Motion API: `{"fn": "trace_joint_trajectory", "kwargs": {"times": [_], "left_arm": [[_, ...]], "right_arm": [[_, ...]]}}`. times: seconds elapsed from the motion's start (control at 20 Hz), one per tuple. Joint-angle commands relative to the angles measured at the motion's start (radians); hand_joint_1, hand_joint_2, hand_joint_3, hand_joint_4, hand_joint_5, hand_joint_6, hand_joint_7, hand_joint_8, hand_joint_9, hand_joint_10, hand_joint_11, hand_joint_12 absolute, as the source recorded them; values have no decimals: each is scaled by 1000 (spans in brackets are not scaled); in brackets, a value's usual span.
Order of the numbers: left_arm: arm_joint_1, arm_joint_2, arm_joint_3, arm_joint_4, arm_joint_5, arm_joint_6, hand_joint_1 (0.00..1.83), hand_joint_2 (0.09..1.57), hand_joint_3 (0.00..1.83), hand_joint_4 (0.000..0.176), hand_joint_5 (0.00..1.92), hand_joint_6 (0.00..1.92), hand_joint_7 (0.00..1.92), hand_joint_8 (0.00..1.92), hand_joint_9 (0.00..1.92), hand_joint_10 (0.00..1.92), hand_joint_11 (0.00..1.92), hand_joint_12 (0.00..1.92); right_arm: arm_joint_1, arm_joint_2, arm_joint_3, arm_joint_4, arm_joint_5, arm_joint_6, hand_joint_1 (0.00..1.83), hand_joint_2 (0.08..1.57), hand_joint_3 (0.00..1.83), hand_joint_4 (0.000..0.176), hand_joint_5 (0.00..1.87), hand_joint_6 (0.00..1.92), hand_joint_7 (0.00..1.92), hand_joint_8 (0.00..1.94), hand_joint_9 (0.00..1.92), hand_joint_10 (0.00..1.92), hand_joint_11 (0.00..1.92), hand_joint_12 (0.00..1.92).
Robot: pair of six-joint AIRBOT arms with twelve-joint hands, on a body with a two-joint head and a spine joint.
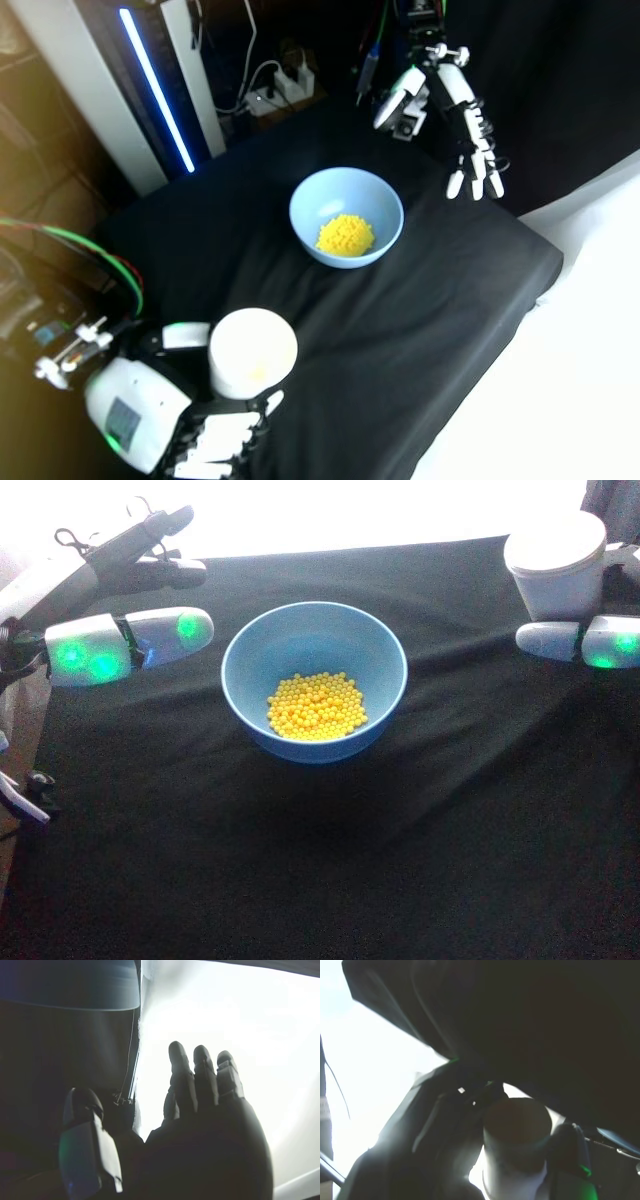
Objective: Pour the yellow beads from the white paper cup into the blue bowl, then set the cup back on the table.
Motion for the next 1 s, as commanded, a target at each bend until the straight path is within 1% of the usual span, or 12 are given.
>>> {"fn": "trace_joint_trajectory", "kwargs": {"times": [0.0,0.15,0.2,0.25,0.3,0.35,0.4,0.45,0.5,0.55,0.65,0.95], "left_arm": [[-6,-3,6,-14,-117,-11,450,929,0,48,129,1,584,7,260,1,0,0],[-6,-4,7,-14,-117,-11,446,947,5,38,108,0,537,0,244,0,0,0],[-6,-5,7,-14,-117,-11,457,942,2,34,113,2,556,9,248,2,0,0],[-6,-5,7,-14,-117,-11,455,943,2,33,117,4,567,12,255,5,0,0],[-6,-5,7,-14,-117,-11,455,943,2,33,117,4,567,12,255,5,0,0],[-6,-5,7,-14,-117,-11,443,950,4,24,109,1,553,5,243,0,0,0],[-5,-5,7,-14,-117,-11,446,953,5,27,107,1,549,3,249,3,0,0],[-5,-5,7,-14,-118,-11,458,956,5,30,104,0,536,0,238,0,0,0],[-5,-5,7,-14,-118,-12,458,956,5,30,104,0,536,0,238,0,0,0],[-4,-5,7,-14,-118,-12,453,959,5,22,96,0,529,0,233,0,0,0],[-4,-6,7,-14,-119,-12,465,952,2,17,96,0,542,4,223,0,0,0],[-2,-6,7,-15,-122,-16,469,959,4,21,93,1,534,0,228,2,0,0]], "right_arm": [[-1,1,9,11,107,18,1236,1097,0,0,1092,662,978,1129,839,962,568,1531],[-4,3,10,7,107,26,1231,1097,1,0,1137,628,930,1152,728,888,361,1564],[-5,3,10,6,107,28,1151,1052,0,0,1151,673,755,439,560,444,92,1366],[-6,3,10,5,107,30,1176,1054,0,0,1122,728,788,149,596,206,45,1268],[-6,3,10,3,108,31,1176,1054,0,0,1122,728,788,149,596,206,45,1268],[-7,4,10,2,108,34,1121,1034,0,45,1169,665,729,13,502,24,1,930],[-8,5,9,1,108,36,1102,1015,0,145,1216,583,636,10,378,16,0,667],[-9,6,9,1,108,38,1100,1008,0,158,1236,544,573,16,304,17,0,474],[-10,7,8,1,108,39,1100,1008,0,158,1236,544,573,16,304,17,0,474],[-11,7,7,0,108,41,1118,1007,0,95,1239,538,466,5,189,4,0,124],[-13,7,7,0,108,41,1098,1002,0,169,1252,511,384,1,114,1,0,6],[-30,15,-3,7,108,42,1115,969,0,176,1379,262,235,0,2,0,0,0]]}}
